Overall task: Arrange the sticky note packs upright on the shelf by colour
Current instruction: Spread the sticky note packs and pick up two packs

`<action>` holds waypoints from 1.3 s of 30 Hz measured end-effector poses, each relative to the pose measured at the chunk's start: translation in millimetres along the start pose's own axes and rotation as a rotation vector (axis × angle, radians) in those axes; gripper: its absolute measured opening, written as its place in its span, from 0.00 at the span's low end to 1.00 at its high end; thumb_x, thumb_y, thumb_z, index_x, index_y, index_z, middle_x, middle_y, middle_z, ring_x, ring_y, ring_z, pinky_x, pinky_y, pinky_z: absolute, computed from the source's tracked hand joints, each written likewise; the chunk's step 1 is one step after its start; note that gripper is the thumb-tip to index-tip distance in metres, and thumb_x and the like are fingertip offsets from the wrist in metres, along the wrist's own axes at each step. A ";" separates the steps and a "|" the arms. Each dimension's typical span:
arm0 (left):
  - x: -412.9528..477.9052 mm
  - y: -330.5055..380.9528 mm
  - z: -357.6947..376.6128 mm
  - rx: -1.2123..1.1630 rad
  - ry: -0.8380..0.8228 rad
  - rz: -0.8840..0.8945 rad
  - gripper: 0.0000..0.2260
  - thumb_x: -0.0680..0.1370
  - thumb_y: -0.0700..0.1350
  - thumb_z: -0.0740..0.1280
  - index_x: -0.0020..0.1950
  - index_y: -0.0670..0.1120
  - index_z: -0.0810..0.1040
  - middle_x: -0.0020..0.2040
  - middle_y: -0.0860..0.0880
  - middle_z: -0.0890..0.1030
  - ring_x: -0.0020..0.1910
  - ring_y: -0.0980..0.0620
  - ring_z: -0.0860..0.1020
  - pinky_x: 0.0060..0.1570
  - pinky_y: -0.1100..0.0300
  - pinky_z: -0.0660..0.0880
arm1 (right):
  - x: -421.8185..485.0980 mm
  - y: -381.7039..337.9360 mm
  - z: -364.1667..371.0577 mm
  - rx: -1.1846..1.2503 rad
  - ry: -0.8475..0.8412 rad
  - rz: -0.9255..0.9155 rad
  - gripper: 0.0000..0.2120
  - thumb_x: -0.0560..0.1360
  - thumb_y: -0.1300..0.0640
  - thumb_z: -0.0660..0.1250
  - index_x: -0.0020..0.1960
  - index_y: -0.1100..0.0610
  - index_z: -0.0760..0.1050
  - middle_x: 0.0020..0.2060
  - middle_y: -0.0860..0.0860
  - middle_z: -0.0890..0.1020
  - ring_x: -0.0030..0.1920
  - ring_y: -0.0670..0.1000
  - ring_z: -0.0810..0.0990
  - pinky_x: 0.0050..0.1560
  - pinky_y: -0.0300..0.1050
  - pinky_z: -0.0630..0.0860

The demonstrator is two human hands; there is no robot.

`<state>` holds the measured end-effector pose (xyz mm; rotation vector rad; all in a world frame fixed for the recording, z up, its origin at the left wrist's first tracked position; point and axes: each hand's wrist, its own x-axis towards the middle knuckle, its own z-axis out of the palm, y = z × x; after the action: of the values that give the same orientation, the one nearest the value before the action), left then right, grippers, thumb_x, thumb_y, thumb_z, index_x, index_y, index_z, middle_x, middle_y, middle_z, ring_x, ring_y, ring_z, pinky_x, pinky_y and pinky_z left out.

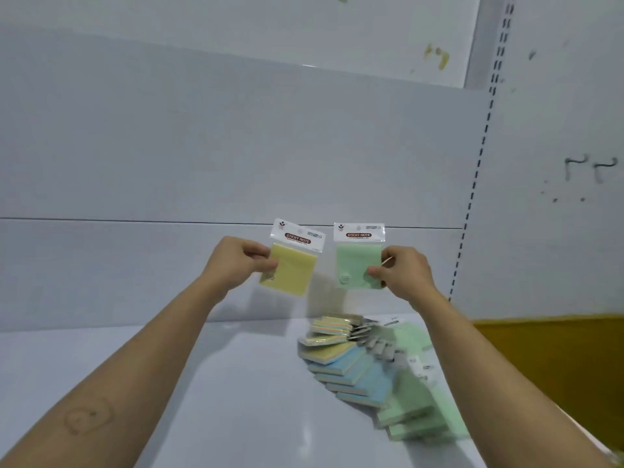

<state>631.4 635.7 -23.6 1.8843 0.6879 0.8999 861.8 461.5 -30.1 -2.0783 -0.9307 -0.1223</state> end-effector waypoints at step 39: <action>-196.0 -119.8 -396.7 0.366 0.956 -0.329 0.07 0.68 0.34 0.75 0.42 0.45 0.82 0.35 0.50 0.81 0.35 0.54 0.79 0.40 0.63 0.76 | -123.7 -359.9 330.6 0.285 -0.574 -0.483 0.11 0.67 0.54 0.74 0.35 0.51 0.72 0.39 0.49 0.81 0.42 0.54 0.78 0.38 0.43 0.69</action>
<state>185.3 733.6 -63.0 1.4781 1.7717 1.5228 461.3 766.6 -56.4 -1.6083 -1.6804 0.3566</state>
